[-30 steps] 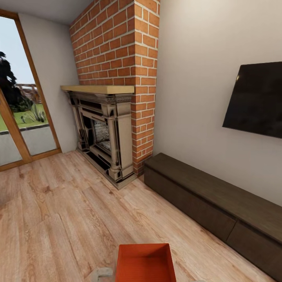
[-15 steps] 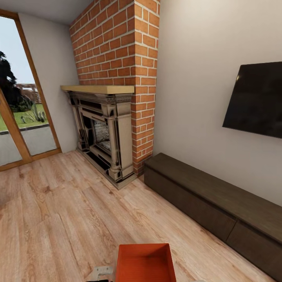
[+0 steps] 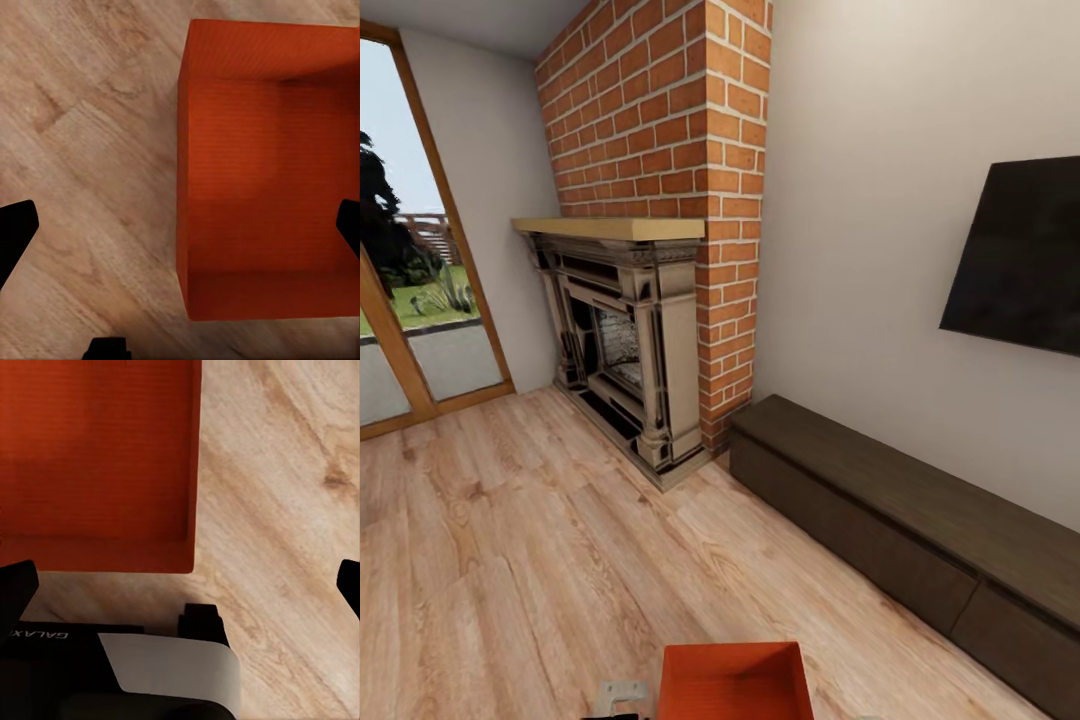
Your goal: Move the two storage containers from the living room to the garage. In the garage, place one container on the floor and stack the other container on top of it (either order is fine).
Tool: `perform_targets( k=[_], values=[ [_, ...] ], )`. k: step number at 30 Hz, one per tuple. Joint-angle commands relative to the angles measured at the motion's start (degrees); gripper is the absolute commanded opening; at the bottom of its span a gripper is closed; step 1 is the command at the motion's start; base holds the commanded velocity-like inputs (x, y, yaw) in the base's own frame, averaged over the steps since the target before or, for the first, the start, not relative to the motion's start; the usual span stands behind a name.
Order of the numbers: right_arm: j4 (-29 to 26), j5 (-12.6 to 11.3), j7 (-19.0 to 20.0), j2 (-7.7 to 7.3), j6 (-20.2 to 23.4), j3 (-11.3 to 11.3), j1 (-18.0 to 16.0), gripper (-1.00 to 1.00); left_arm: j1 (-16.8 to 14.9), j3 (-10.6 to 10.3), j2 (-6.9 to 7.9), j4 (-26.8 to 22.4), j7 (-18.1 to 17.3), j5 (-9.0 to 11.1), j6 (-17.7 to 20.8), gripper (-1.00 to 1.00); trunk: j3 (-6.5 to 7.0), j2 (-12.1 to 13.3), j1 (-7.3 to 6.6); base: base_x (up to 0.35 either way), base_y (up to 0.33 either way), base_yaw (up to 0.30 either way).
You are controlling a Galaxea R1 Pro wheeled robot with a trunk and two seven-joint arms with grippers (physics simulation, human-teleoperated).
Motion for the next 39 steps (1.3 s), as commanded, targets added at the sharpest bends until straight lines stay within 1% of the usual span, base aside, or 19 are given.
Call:
perform_targets(
  k=[1, 22, 30, 39],
  values=[
    [-0.1, 0.0, -0.2, -0.03, 0.4, 0.3, 0.0, 1.0, 0.0, -0.5, 0.03, -0.1, 0.3, 0.6, 0.3, 1.0, -0.06, 0.0, 0.01, 0.091, 0.008, 0.0],
    [-0.2, 0.0, -0.2, -0.11, 0.4, 0.2, 0.0, 1.0, 0.0, -0.7, -0.01, -0.1, 0.3, 0.5, -0.3, 1.0, -0.06, 0.0, 0.01, 0.006, 0.001, 0.0],
    [-0.2, 0.0, -0.3, -0.19, 0.4, 0.0, 0.0, 1.0, 0.0, -0.7, -0.01, 0.0, 0.3, 0.5, -1.3, 1.0, -0.06, 0.0, 0.01, 0.0, 0.0, 0.0],
    [-0.4, 0.0, -0.2, -0.12, 0.4, 0.0, 0.0, 1.0, 0.1, -0.8, 0.01, 0.0, 0.2, 0.4, -1.5, 1.0, -0.06, 0.0, 0.01, 0.0, 0.0, 0.0]
  ],
)
